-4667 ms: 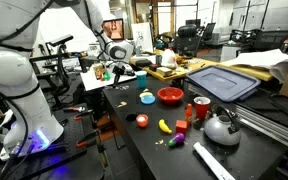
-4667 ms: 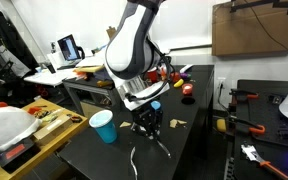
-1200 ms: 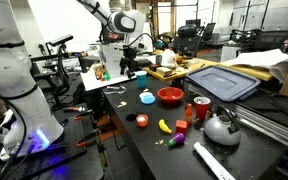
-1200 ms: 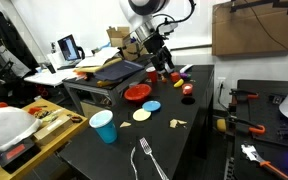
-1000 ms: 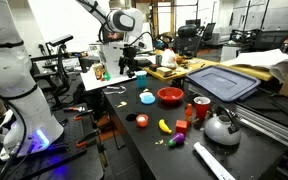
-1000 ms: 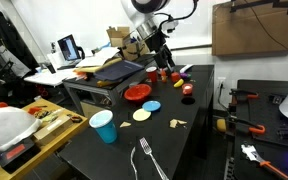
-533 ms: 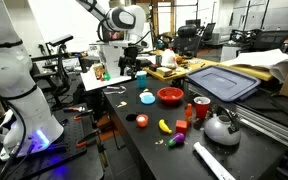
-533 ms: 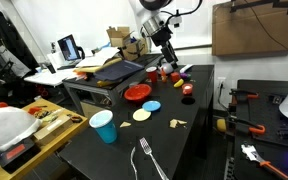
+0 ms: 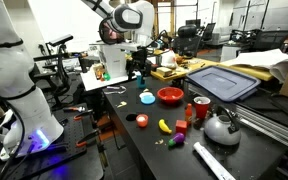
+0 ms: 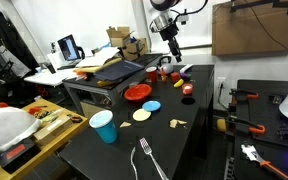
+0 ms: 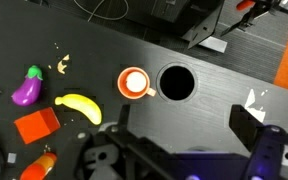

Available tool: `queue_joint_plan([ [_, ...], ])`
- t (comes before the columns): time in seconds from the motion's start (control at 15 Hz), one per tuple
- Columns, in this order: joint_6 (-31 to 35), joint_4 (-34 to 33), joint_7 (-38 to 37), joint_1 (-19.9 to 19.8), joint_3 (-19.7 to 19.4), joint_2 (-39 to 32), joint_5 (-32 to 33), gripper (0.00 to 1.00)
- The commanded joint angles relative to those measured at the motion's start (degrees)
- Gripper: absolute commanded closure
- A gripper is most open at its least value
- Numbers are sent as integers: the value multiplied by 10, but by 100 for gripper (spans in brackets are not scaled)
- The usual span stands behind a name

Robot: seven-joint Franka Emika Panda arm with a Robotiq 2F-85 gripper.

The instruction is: Move the fork on the right to the left

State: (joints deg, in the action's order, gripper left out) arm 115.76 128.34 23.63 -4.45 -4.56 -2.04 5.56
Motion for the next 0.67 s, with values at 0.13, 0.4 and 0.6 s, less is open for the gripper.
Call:
queue_joint_plan([
  [0.13, 57, -5, 34, -34, -25, -10, -61, 0],
  [0.4, 82, -6, 54, -41, -27, -3, -88, 0],
  [0.6, 93, -3, 52, -37, -23, 6, -88, 0],
])
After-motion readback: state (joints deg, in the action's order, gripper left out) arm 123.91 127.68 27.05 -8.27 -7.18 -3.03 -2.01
